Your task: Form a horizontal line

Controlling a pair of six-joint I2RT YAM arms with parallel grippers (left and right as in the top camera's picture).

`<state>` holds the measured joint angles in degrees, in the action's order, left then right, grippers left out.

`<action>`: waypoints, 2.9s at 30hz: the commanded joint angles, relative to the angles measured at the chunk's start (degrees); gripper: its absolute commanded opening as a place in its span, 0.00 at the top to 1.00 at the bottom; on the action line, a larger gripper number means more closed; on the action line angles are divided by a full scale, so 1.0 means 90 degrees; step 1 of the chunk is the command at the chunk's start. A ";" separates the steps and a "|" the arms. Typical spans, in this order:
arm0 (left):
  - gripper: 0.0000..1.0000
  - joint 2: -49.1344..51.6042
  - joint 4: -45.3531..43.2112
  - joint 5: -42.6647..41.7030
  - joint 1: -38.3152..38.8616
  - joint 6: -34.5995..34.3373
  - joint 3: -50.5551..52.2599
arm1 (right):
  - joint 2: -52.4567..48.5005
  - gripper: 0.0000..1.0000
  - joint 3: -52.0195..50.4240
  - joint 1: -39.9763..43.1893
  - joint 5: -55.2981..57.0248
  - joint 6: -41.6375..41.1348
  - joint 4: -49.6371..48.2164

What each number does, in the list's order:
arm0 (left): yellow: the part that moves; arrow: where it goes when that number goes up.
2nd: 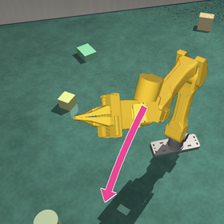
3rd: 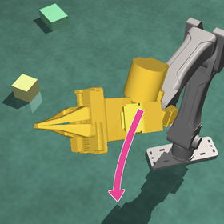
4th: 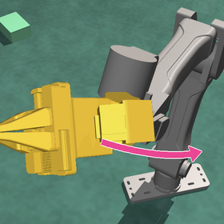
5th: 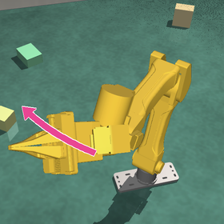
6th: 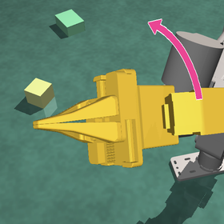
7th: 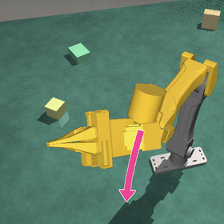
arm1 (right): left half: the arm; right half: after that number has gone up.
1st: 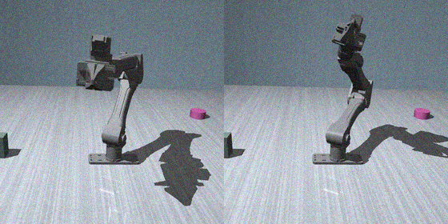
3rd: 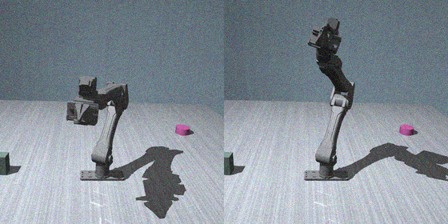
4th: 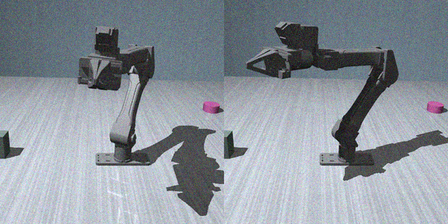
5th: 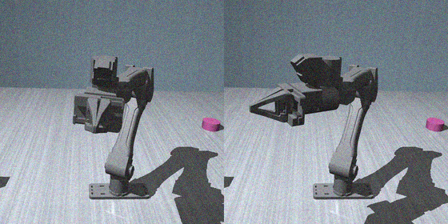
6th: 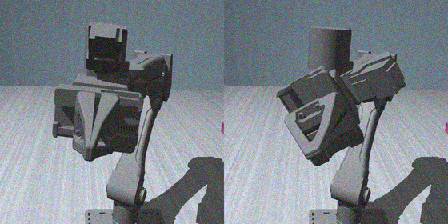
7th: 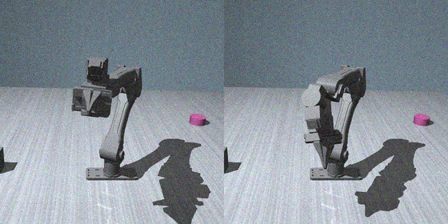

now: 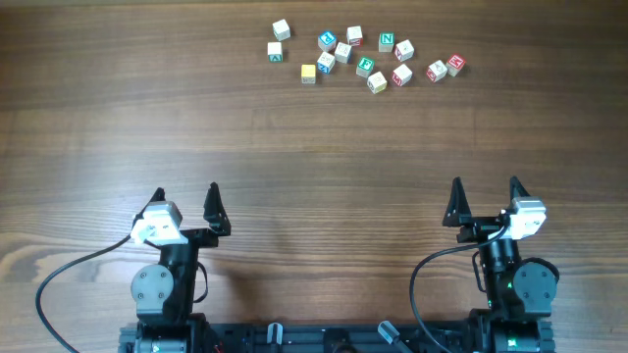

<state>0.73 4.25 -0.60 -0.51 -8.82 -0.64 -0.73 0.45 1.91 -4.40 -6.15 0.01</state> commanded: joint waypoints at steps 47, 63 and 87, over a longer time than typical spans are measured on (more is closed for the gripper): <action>0.00 0.2205 0.1243 -0.1086 -0.0039 0.0323 -0.3502 | -0.0010 0.00 -0.0017 0.0019 0.0092 0.0000 -0.0012; 0.00 0.9216 0.3407 -0.1273 0.1542 0.1537 -0.9811 | -0.0010 0.00 -0.0017 0.0019 0.0092 0.0000 -0.0012; 0.00 1.3986 -0.0214 -0.1161 0.2465 0.1379 -0.9811 | -0.0010 0.00 -0.0017 0.0019 0.0092 -0.0002 -0.0012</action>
<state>124.01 3.49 -13.32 21.67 5.19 -88.14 -1.13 0.36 1.93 -4.40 -6.15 0.03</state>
